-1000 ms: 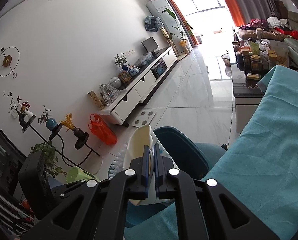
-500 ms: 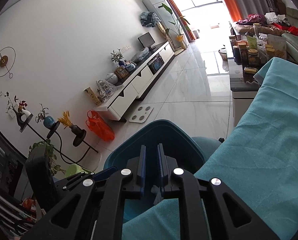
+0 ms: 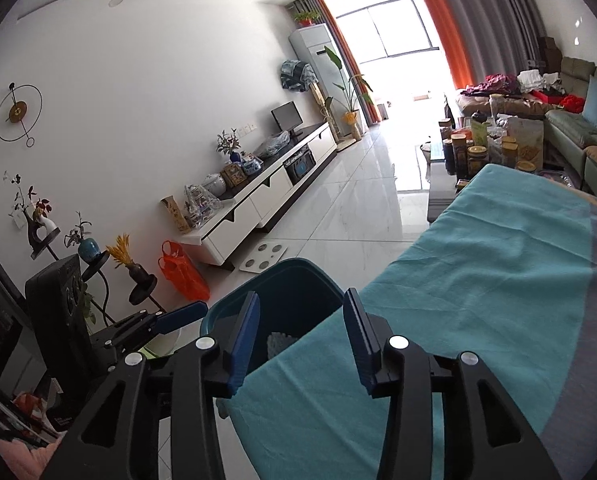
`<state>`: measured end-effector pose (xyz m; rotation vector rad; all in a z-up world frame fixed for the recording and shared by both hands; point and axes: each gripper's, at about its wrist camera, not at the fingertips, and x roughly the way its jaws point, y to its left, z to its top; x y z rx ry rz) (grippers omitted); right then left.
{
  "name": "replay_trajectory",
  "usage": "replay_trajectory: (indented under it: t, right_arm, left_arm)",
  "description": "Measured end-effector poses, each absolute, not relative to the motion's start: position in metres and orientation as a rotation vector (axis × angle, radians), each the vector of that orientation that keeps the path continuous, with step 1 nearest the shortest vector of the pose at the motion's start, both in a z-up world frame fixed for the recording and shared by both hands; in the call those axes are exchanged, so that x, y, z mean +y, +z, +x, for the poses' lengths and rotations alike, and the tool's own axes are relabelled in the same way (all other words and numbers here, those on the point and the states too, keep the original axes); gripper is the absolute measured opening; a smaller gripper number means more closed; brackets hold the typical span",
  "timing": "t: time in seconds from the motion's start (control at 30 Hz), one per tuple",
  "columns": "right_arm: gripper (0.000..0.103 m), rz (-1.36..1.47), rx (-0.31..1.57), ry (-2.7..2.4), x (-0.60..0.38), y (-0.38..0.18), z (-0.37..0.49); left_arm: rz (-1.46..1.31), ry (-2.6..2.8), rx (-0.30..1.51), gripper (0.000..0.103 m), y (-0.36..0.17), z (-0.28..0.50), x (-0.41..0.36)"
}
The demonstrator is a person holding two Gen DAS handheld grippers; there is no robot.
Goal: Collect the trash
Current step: 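Move both tools back over the table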
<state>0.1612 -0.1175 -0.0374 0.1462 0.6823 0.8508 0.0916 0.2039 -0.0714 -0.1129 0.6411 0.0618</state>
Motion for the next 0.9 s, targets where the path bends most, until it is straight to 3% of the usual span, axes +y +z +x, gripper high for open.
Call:
replay_trajectory:
  t: [0.33,0.9]
  right_arm:
    - [0.044,0.189,0.596,0.646,-0.221,-0.026,0.139]
    - [0.044,0.321,0.618,0.234,-0.383,-0.066,0.104]
  left_arm:
    - [-0.066,-0.159,0.609,0.064,-0.058,0.105,0.116]
    - [0.117,-0.512,0.623,0.064,-0.066,0.122,-0.056]
